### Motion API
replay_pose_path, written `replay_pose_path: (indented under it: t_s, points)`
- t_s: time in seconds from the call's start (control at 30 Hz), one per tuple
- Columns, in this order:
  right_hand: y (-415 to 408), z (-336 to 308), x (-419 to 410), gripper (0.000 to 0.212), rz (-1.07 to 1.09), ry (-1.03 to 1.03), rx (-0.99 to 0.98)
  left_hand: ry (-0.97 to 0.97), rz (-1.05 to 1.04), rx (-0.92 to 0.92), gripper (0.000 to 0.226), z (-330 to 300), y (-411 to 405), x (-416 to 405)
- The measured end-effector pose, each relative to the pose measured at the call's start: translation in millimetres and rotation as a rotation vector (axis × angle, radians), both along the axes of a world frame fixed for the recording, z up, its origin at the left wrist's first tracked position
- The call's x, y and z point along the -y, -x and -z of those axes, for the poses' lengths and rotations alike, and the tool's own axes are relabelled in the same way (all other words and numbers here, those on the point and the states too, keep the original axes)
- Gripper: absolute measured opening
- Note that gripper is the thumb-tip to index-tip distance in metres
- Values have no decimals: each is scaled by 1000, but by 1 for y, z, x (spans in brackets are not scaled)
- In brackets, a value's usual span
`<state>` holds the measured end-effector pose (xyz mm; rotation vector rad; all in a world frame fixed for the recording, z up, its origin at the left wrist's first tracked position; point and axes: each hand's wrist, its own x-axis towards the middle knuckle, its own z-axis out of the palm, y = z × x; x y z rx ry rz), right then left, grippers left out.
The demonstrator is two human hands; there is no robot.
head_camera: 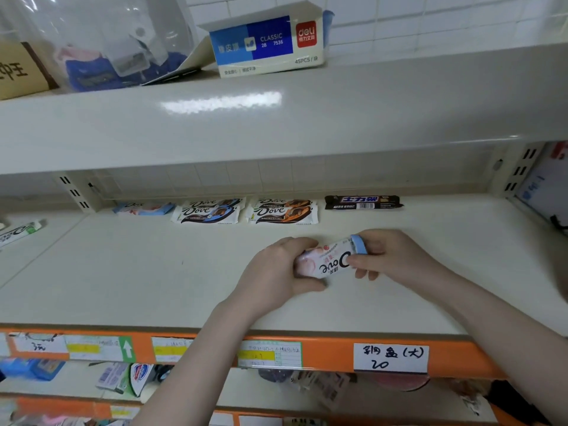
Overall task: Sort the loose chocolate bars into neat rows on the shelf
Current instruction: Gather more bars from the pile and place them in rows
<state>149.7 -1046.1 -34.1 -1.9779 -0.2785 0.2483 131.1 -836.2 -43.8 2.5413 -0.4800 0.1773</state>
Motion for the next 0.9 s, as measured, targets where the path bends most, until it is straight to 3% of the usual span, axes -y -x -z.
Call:
replay_pose_path:
  t_s: [0.13, 0.27, 0.47, 0.63, 0.9]
  points:
    - [-4, -1, 15, 14, 81, -169, -101, 124, -44, -160, 10, -3, 10, -16]
    - [-7, 3, 13, 10, 142, -318, -180, 350, -85, -310, 12, 0, 21, -19]
    - [-7, 9, -13, 8, 184, -451, -299, 477, -175, -325, 10, 6, 33, -20]
    - [-1, 8, -54, 10, 200, -443, -272, 461, -226, -250, 6, 6, 39, -47]
    - [7, 2, -188, 22, -82, -377, -190, 282, -225, -82, 13, 4, 48, -165]
